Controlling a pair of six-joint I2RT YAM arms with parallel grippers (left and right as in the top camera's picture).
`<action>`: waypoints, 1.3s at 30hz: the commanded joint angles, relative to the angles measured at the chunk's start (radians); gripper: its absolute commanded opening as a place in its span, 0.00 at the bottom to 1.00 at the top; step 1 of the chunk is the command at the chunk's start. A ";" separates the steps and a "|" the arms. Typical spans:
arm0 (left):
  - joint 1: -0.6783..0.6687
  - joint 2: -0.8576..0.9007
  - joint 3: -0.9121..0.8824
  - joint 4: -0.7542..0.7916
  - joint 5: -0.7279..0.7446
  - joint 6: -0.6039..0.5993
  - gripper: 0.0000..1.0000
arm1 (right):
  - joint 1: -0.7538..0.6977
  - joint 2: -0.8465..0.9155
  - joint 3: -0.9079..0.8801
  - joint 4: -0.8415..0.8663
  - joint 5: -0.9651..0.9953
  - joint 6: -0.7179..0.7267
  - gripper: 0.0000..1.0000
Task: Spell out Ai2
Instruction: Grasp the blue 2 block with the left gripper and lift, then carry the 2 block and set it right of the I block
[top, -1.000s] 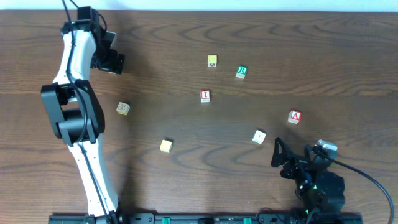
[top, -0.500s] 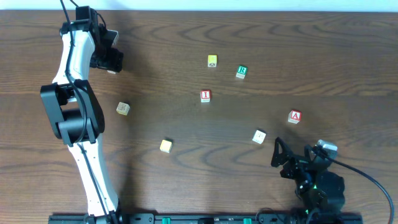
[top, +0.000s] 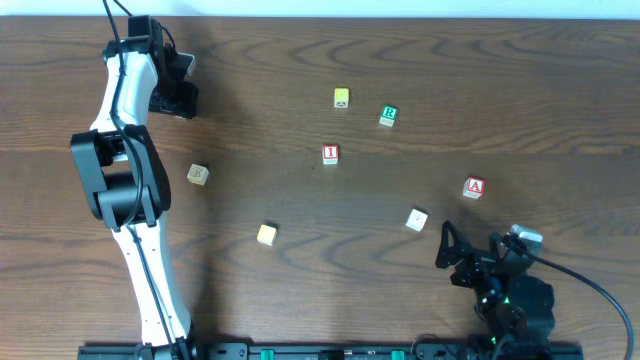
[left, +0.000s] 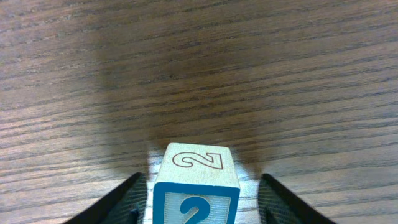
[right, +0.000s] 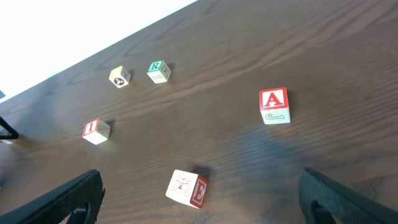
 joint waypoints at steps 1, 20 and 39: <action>-0.003 0.012 -0.003 0.001 0.006 0.015 0.53 | -0.007 -0.005 -0.003 -0.001 0.014 0.018 0.99; -0.003 0.012 -0.003 -0.004 0.006 -0.029 0.22 | -0.007 -0.005 -0.003 -0.001 0.014 0.018 0.99; -0.355 -0.032 0.330 -0.198 0.085 -0.627 0.06 | -0.007 -0.005 0.002 0.101 0.231 0.018 0.99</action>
